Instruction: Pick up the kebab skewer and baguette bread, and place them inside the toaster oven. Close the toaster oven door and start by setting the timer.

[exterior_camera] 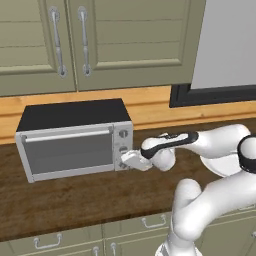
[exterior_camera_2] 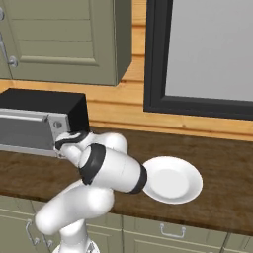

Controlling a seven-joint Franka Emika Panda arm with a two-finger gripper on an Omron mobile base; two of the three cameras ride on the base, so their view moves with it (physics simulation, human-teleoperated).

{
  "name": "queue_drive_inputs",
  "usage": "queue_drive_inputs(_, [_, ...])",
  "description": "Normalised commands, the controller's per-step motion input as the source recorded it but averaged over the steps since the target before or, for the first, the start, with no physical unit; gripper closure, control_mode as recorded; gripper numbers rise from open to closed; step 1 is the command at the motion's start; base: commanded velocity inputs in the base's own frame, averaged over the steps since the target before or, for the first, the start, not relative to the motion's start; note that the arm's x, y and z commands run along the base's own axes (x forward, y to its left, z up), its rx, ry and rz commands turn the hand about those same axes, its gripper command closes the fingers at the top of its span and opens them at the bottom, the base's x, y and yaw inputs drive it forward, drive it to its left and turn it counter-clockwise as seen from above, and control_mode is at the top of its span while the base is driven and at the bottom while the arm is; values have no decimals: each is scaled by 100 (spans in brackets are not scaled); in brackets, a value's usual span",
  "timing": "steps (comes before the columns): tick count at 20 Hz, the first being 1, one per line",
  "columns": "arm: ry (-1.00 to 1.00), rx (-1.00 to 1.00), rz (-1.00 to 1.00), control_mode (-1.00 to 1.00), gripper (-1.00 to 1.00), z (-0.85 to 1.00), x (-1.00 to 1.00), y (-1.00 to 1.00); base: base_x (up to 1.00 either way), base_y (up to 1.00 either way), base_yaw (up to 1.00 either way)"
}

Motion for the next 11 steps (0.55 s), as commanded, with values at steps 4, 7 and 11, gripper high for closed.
queue_drive_inputs(4, [-6, 19, 6, -100, 100, -10, -18, -29, 0, 0, 0])
queue_drive_inputs(7, [-4, 15, 2, -100, 100, -7, -6, -8, 0, 0, 0])
queue_drive_inputs(11, [0, 9, 0, -100, 100, 0, 0, 0, 0, 0, 0])
